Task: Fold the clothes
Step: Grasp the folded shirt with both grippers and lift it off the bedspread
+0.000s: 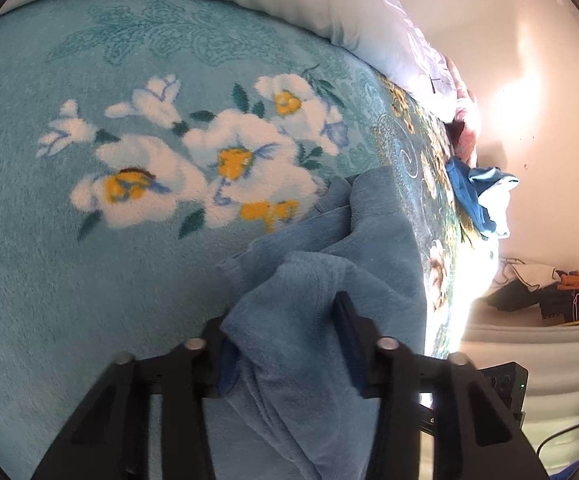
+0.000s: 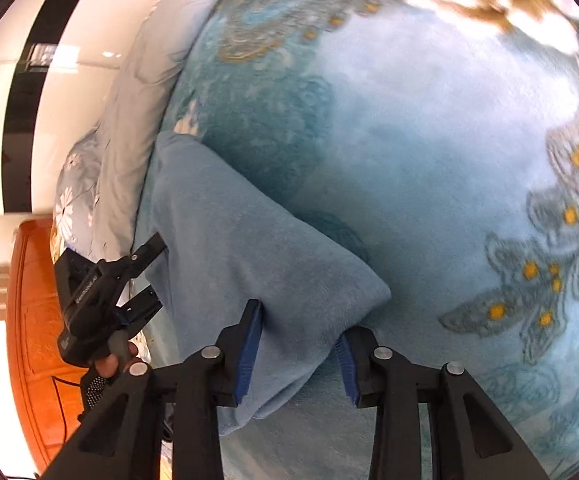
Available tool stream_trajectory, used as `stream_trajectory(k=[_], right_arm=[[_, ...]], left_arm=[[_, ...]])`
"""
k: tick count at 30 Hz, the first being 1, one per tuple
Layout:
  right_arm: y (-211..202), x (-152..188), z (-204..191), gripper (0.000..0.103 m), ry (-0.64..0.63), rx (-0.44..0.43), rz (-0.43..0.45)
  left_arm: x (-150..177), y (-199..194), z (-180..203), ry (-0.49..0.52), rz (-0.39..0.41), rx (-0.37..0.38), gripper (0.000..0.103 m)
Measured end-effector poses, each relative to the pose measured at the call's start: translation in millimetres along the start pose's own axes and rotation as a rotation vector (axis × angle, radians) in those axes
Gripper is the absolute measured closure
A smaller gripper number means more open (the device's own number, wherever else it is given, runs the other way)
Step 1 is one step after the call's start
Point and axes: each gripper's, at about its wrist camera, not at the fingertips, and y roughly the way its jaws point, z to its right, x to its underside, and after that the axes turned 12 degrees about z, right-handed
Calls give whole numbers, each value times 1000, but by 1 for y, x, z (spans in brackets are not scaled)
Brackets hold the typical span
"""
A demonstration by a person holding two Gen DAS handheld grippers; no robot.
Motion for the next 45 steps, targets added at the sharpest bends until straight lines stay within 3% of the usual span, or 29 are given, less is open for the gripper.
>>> stream_trajectory(k=[2,5,13,19,25,29,36,42,44,45], right_arm=[[1,-3,-1,80,2,-8,-10],[0,-10,-8,86,-34,-26,-20],[-9,-55,-36,88,-291,-64,-50],[-2,-112,-81,88,-626,-152,-184],[19,-139,-122,88,-1002,-216,-404],[39,-141,-127,88,-1145,-219,-513],[76,-138,-119,87,-1275,-201,-645],[82,-139,-107,84,-1288,-210,-644],[82,-139,-105,82,-1281,-212,-634],[80,-139,-105,82,-1284,-210,-624]], left_arm=[[2,-3,2,-8,16,0,78],[5,-10,7,-11,48,-4,83],[26,-38,26,-69,178,-15,86],[63,-63,41,-210,318,-34,86],[113,-67,56,-389,440,-61,86],[146,-56,66,-486,479,-80,86],[178,-34,75,-570,488,-154,85],[179,-34,79,-536,469,-197,80],[176,-37,83,-504,446,-222,71],[175,-40,84,-491,439,-229,59]])
